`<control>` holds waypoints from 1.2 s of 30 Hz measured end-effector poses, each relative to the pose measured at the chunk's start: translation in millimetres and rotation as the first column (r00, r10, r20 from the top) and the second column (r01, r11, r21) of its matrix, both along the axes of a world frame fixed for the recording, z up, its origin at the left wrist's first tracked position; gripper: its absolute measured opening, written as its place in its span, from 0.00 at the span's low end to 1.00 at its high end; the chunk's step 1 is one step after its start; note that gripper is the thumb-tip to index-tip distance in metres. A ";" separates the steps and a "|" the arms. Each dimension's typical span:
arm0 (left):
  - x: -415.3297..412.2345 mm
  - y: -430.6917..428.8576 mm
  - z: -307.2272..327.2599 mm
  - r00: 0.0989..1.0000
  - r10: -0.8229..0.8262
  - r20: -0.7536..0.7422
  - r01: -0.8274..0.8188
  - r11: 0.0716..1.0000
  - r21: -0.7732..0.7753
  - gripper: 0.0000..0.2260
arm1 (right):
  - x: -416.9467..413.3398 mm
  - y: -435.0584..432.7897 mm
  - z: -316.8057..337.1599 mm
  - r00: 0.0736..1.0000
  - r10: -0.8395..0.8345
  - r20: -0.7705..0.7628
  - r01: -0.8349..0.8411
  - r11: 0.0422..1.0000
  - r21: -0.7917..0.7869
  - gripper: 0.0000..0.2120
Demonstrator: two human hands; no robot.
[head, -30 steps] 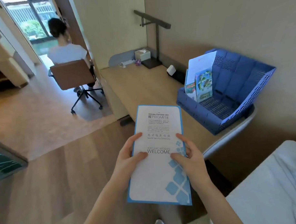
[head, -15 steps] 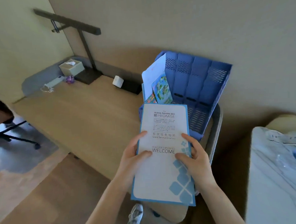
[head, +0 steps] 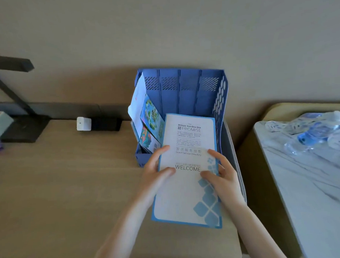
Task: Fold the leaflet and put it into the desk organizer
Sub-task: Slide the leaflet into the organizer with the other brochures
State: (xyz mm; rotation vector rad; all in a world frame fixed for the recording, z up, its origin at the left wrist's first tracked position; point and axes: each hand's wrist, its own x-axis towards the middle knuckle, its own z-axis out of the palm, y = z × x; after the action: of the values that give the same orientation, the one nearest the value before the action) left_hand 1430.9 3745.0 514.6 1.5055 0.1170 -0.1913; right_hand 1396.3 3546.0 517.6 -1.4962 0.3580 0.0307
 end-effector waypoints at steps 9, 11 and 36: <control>45.2 5.1 11.7 0.996 0.012 0.083 -0.017 0.998 0.055 0.27 | 54.5 -6.5 8.7 0.990 0.126 0.059 -0.117 0.983 -0.140 0.36; 61.5 11.1 26.7 0.993 0.003 0.118 -0.016 0.994 0.107 0.27 | 83.6 -7.0 19.5 0.980 0.171 0.100 -0.154 0.975 -0.157 0.38; 147.4 -7.3 -41.3 0.832 0.380 0.404 -0.543 0.707 0.453 0.34 | 309.0 39.7 -52.7 0.754 0.611 0.243 -0.450 0.749 -0.487 0.42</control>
State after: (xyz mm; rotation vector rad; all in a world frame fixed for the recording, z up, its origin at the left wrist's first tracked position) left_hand 1578.3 3737.7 473.3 2.0113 0.3463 0.5232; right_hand 1705.3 3585.7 464.9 -1.9299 -0.4442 0.1294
